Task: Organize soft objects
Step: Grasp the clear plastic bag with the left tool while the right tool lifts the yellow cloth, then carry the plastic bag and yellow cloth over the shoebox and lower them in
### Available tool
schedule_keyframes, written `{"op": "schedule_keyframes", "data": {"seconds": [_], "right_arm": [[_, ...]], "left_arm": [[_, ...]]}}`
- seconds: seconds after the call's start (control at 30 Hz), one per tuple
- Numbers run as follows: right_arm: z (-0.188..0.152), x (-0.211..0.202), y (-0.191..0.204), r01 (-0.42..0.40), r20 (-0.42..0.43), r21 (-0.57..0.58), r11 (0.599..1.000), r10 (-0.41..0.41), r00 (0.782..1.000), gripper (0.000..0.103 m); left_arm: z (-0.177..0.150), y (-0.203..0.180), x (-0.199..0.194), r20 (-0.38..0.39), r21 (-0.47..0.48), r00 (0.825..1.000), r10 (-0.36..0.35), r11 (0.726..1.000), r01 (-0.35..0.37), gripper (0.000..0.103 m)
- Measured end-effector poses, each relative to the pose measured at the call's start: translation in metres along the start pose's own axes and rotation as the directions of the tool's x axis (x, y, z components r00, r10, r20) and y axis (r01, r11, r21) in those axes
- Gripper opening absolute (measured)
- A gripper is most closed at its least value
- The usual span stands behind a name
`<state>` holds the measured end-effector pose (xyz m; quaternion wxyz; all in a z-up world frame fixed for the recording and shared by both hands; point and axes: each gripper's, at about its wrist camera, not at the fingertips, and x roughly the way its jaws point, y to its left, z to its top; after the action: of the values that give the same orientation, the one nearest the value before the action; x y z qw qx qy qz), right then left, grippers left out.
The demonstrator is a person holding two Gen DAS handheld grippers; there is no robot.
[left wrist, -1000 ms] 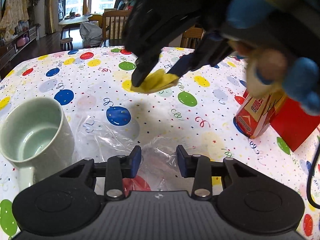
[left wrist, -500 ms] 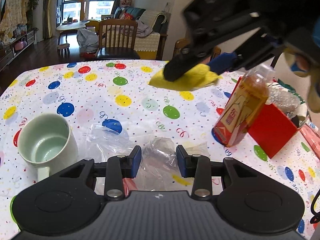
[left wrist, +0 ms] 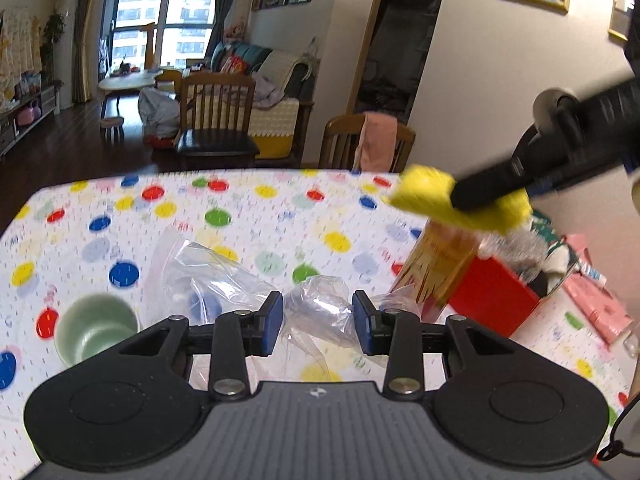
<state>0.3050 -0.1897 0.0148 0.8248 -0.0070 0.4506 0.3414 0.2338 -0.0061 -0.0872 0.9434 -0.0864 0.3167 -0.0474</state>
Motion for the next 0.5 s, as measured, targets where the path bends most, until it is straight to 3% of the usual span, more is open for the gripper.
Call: {"op": "schedule_keyframes", "data": {"seconds": [0.5], "right_arm": [[-0.023, -0.062, -0.081, 0.061, 0.070, 0.051, 0.997, -0.065, 0.995, 0.037]], "left_arm": [[0.074, -0.048, -0.022, 0.050, 0.038, 0.995, -0.092, 0.995, 0.090, 0.037]]}}
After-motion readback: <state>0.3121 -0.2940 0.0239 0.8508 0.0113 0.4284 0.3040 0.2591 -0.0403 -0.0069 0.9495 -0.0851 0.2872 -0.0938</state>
